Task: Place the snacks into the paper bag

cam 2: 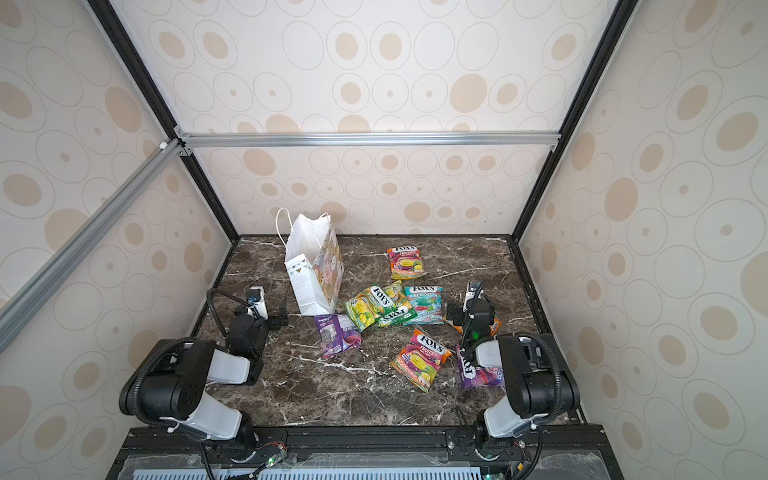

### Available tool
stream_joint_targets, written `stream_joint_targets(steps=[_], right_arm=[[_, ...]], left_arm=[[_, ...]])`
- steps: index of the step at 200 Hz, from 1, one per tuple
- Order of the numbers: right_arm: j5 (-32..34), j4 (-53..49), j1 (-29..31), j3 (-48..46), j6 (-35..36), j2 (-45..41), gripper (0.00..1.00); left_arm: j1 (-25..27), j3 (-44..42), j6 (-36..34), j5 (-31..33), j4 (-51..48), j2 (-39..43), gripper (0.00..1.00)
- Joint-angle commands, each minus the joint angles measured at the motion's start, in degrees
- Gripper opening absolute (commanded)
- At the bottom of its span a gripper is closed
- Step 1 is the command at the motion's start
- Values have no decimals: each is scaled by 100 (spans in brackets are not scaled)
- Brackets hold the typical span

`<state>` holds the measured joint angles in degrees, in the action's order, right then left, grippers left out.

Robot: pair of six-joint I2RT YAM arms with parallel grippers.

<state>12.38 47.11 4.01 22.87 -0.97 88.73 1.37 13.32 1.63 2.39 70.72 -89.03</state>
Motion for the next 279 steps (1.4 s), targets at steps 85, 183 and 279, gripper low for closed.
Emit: stream_joint_targets(steps=[85,183,279], right_arm=[[-12,-59,-25,94,23,-55,100],[-14,-70,-29,93,20,-59,100],[30,-219,-29,66,32,-324,100]], left_arm=[[-19,109,-101,-28,153,-16,100],[-19,109,-103,-26,144,-13,100],[-7,-53,-163,-177,293,193,99]])
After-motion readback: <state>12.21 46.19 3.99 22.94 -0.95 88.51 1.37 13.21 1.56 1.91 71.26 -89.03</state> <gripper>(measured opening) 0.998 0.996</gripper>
